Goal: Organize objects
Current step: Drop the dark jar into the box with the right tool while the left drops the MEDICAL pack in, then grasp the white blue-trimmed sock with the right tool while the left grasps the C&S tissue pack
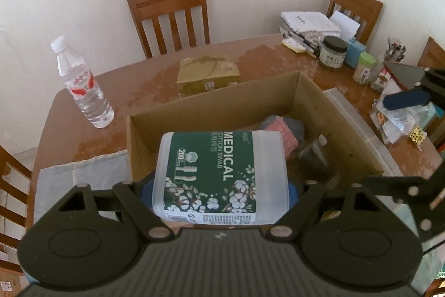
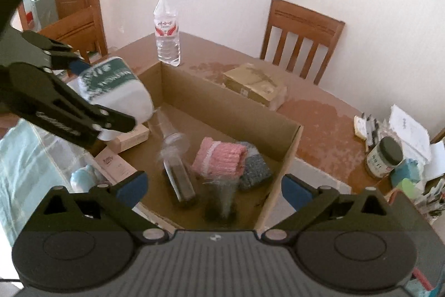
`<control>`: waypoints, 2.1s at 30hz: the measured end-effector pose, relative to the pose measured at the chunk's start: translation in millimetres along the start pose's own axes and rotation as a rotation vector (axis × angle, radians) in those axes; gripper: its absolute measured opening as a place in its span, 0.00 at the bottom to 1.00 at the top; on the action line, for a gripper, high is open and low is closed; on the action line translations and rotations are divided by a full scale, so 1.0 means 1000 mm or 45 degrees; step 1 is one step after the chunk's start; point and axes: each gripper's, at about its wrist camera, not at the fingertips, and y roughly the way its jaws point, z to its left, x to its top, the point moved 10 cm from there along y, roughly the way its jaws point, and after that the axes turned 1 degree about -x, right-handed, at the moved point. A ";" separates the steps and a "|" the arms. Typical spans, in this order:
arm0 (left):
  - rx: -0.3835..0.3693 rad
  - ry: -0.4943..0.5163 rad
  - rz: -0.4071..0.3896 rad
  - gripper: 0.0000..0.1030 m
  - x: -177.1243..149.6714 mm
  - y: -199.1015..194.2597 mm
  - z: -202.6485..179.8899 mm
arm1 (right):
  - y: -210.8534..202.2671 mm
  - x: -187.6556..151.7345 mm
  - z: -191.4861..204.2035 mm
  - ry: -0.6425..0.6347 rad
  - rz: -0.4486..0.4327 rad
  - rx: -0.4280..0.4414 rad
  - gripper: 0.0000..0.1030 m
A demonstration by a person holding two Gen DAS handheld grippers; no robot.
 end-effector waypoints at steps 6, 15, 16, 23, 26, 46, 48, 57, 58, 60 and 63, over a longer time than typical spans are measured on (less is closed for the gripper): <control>0.057 0.049 0.047 0.97 -0.007 0.028 0.001 | 0.007 -0.011 -0.009 0.013 0.036 -0.040 1.00; 0.017 0.032 0.093 0.97 -0.021 0.035 0.001 | 0.015 -0.024 -0.010 0.054 0.082 -0.039 1.00; 0.018 0.028 0.092 0.97 -0.021 0.034 0.001 | 0.016 -0.025 -0.009 0.057 0.088 -0.035 1.00; 0.023 0.013 0.063 0.97 -0.021 0.014 0.004 | 0.014 -0.033 -0.001 0.084 0.110 -0.031 1.00; 0.035 0.006 0.050 0.97 -0.024 0.004 0.003 | 0.011 -0.039 0.002 0.095 0.118 -0.028 1.00; 0.103 -0.058 0.029 0.98 -0.134 -0.024 -0.013 | 0.015 -0.136 0.027 0.482 0.102 -0.124 1.00; 0.093 -0.083 0.049 0.98 -0.147 -0.020 -0.016 | 0.016 -0.142 0.031 0.528 0.099 -0.107 1.00; 0.093 -0.208 0.079 0.98 -0.177 -0.018 -0.021 | 0.031 -0.152 0.046 0.522 0.144 -0.048 1.00; 0.091 -0.215 0.081 0.98 -0.178 -0.019 -0.021 | 0.033 -0.152 0.046 0.524 0.149 -0.047 1.00; 0.092 -0.223 0.082 0.98 -0.180 -0.019 -0.020 | 0.034 -0.153 0.042 0.531 0.150 -0.049 1.00; 0.104 -0.223 0.088 0.98 -0.182 -0.019 -0.020 | 0.034 -0.157 0.035 0.560 0.152 -0.068 1.00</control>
